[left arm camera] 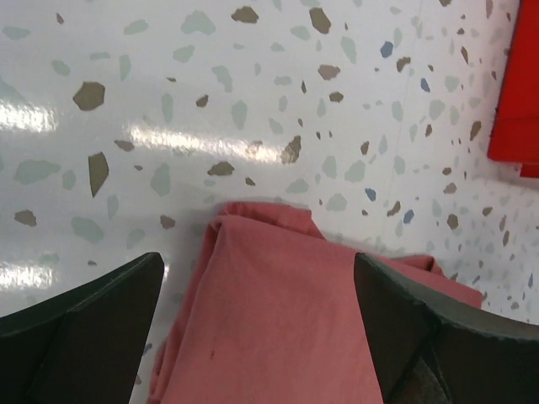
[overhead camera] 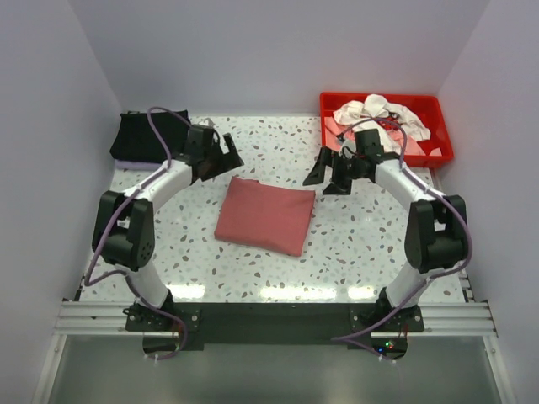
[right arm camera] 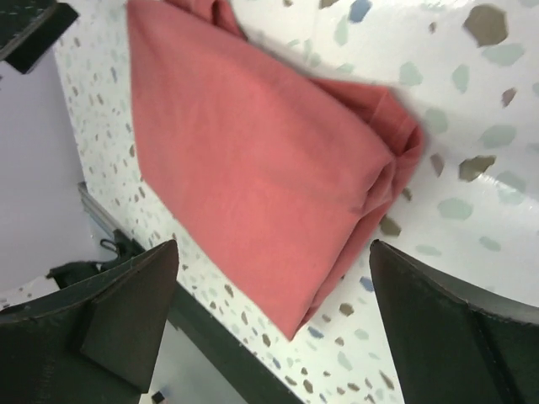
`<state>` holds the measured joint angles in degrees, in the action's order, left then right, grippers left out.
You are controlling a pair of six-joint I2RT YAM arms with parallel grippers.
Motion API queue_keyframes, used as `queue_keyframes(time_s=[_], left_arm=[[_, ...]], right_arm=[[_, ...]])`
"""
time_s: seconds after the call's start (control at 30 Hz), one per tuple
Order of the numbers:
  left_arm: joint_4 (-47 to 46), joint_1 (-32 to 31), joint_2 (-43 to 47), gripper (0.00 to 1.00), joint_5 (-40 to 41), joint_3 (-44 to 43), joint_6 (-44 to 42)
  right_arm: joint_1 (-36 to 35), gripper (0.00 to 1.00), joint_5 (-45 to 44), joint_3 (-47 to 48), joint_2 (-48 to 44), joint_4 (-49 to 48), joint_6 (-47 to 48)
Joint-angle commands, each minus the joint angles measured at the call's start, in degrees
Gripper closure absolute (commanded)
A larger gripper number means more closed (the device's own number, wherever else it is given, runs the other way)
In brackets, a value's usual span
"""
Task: Fold and stack the t-shirts
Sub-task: Fold the tshirt
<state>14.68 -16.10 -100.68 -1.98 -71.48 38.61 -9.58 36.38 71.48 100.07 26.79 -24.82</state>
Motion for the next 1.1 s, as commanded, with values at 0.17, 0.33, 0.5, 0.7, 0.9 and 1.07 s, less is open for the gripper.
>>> queue_keyframes(time_s=[0.17,0.33,0.5,0.7,0.9,1.07], left_arm=[[-8.26,-4.91,9.98,0.00,-4.43,10.92,3.05],[-11.33,-5.26,6.83,0.00,-2.86,11.55,2.70],[-11.34,-5.17,0.50,0.00,-0.84,6.63,0.85],[-9.41,-4.91,-6.01,0.00,0.31,4.60,0.85],[-7.91,-4.38,-3.83,0.00,4.17,8.28,1.47],[-6.78,-3.42,-0.57,0.00,7.59,10.31,0.86]], right_arm=[[-5.87,0.01,2.75,-9.69,-12.44,-5.68,-2.60],[-8.70,0.01,-0.16,-8.30,-8.50,-7.62,-2.43],[-8.70,0.01,-5.18,-3.55,-0.68,-7.88,-0.85],[-8.43,0.01,-9.05,3.30,9.16,-5.00,1.96],[-7.82,0.01,-10.45,8.49,17.60,-2.53,4.25],[-7.73,0.01,-8.52,11.57,20.95,-2.00,6.18]])
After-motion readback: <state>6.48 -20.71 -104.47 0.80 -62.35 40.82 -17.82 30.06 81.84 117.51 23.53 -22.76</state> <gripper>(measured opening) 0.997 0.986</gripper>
